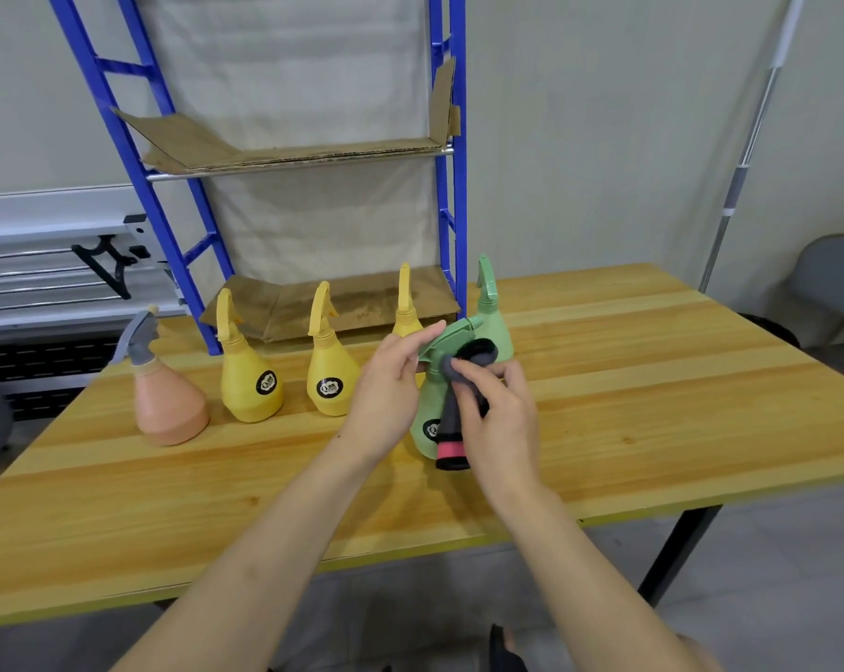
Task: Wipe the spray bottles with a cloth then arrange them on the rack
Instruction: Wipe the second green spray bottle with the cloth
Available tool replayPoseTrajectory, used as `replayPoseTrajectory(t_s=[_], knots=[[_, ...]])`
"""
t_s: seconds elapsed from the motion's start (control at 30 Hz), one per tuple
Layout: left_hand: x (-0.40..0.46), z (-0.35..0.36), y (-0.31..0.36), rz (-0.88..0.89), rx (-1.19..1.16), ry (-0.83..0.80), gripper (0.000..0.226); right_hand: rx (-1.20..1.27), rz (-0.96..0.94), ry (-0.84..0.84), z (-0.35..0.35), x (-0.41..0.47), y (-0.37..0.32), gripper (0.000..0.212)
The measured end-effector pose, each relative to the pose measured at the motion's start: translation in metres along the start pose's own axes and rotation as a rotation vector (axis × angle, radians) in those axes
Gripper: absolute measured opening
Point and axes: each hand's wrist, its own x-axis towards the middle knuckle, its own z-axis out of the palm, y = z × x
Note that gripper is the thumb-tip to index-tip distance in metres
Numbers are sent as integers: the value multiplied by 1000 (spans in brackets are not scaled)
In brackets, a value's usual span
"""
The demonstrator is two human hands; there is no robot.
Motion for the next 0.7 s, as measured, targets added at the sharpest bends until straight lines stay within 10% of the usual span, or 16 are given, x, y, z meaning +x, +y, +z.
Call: replayPoseTrajectory(t_s=[0.7], knots=[[3,-4,5,16,52,-11,42,-140,253,-154,-8,1,-3,31]])
